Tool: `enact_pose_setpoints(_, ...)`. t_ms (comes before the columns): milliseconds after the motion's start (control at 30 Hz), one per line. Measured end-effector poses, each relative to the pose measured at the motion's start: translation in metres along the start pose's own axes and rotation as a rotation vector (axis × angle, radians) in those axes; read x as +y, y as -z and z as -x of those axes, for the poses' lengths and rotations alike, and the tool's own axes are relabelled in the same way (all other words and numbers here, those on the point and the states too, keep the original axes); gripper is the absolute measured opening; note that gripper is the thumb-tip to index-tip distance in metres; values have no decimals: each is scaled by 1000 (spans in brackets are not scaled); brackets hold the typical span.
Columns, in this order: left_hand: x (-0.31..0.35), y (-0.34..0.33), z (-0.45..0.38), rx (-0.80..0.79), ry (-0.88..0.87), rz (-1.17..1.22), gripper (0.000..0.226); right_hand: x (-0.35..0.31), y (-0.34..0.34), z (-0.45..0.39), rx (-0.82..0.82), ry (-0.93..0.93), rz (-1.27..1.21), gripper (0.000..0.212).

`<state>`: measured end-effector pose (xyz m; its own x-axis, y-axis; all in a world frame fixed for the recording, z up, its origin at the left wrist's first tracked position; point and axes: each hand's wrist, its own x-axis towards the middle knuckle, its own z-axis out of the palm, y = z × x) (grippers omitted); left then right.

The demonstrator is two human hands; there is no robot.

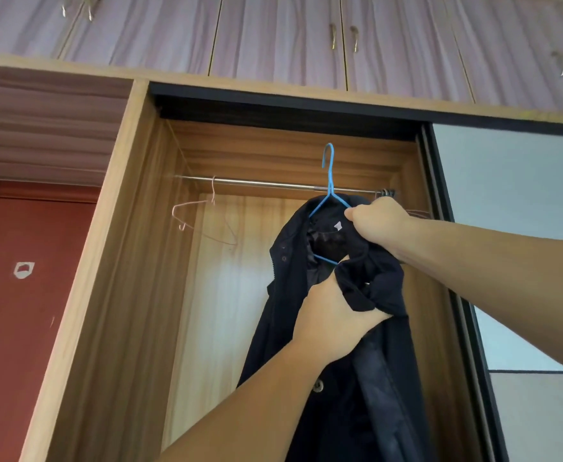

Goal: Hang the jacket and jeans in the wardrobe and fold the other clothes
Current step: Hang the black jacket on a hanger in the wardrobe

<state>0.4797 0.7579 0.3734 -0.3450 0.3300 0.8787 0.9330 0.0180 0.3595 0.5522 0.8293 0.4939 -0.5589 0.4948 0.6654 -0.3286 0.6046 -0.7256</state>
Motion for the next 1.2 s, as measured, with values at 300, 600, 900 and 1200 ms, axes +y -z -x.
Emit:
enact_pose_setpoints(300,-76,17,-37,57,-4,-108,40,30,-63,-58,-11,117,-34,16)
enact_pose_setpoints(600,-148,-16,-114,58,-72,-411,34,88,-85,-156,-2,196,-57,17)
enact_pose_setpoints(900,-197,-36,-197,78,-92,-588,21,115,-105,-255,1,230,-129,17)
enact_pose_setpoints(1200,-257,-40,-241,90,-206,-509,26,125,-134,-299,80,261,-43,20)
